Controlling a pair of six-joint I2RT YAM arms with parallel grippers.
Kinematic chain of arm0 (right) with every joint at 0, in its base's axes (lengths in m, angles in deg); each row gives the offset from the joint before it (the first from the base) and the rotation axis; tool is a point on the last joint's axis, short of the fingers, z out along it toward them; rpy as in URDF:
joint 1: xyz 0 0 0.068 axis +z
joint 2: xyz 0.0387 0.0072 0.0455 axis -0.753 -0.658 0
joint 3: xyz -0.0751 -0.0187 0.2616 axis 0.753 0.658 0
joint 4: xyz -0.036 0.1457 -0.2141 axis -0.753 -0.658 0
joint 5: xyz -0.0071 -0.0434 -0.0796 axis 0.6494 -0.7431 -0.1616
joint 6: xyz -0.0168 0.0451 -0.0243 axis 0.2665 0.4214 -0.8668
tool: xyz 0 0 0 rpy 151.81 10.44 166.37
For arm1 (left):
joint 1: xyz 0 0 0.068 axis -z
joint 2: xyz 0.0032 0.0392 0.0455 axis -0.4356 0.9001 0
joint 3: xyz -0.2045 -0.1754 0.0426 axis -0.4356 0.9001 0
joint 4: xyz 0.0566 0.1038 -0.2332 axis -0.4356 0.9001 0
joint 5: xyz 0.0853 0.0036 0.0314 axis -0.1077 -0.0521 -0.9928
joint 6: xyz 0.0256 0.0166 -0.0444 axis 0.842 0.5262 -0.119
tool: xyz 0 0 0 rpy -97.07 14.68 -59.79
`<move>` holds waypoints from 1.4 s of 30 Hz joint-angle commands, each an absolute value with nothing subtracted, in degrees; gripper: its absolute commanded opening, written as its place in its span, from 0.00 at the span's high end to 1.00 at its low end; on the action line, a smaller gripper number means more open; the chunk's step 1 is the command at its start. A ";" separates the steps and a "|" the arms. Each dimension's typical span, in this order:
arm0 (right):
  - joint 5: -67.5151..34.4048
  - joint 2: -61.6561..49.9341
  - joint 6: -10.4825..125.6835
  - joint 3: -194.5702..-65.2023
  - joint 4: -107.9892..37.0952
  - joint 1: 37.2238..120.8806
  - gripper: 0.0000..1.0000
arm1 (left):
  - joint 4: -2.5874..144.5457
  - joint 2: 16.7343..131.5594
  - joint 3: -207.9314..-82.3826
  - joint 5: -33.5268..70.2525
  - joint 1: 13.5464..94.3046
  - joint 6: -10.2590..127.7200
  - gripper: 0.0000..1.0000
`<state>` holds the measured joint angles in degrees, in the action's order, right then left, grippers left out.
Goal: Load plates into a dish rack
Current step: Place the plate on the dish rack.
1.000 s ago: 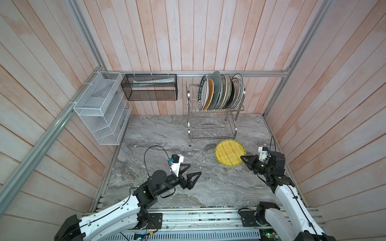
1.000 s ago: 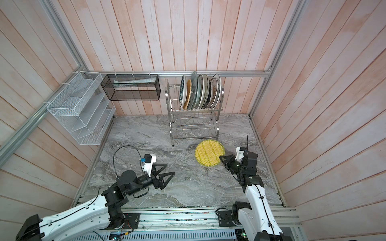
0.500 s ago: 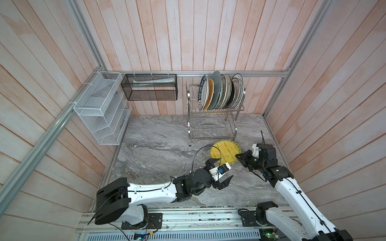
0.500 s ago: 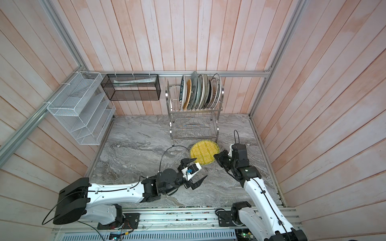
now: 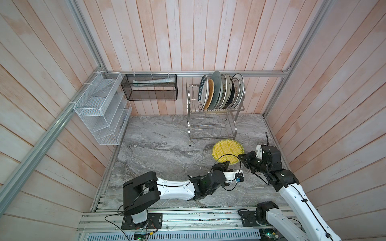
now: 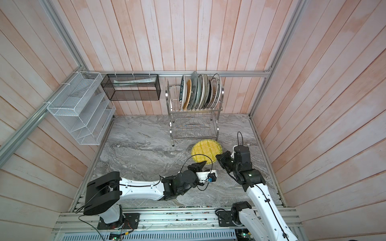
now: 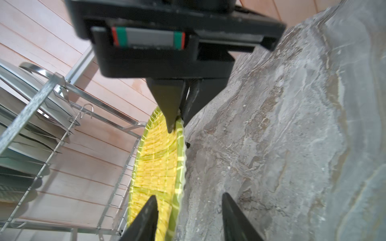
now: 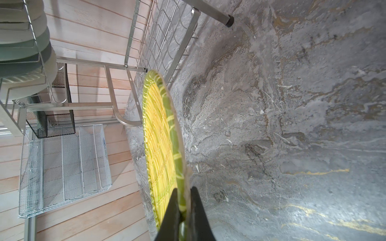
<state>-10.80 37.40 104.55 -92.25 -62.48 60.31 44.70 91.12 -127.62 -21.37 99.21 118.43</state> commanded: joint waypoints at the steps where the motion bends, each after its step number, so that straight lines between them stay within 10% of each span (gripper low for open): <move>1: -11.33 38.69 105.43 -94.09 -62.65 60.63 1.00 | 42.38 94.06 -130.38 -24.59 98.86 122.19 0.58; 13: -12.44 39.59 105.96 -93.92 -64.35 61.02 1.00 | 40.63 100.48 -135.38 -31.38 98.60 126.07 1.00; 18: -12.12 39.98 105.87 -93.78 -64.38 61.20 1.00 | 39.94 99.07 -134.96 -32.53 98.93 126.50 1.00; 27: -9.97 40.04 106.72 -92.65 -61.13 61.20 0.43 | 41.04 92.58 -130.10 -27.36 99.13 125.26 1.00; 30: -9.98 39.46 106.42 -93.42 -60.73 61.15 0.04 | 42.02 90.88 -128.61 -26.48 99.13 124.51 1.00; 42: -18.67 35.45 98.43 -101.88 -59.19 59.81 0.02 | 54.81 73.80 -120.08 -15.39 99.65 110.69 1.00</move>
<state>-15.39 36.09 102.91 -99.09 -60.85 60.53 51.54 79.75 -121.46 -21.09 99.36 117.31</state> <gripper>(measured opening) 0.977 0.093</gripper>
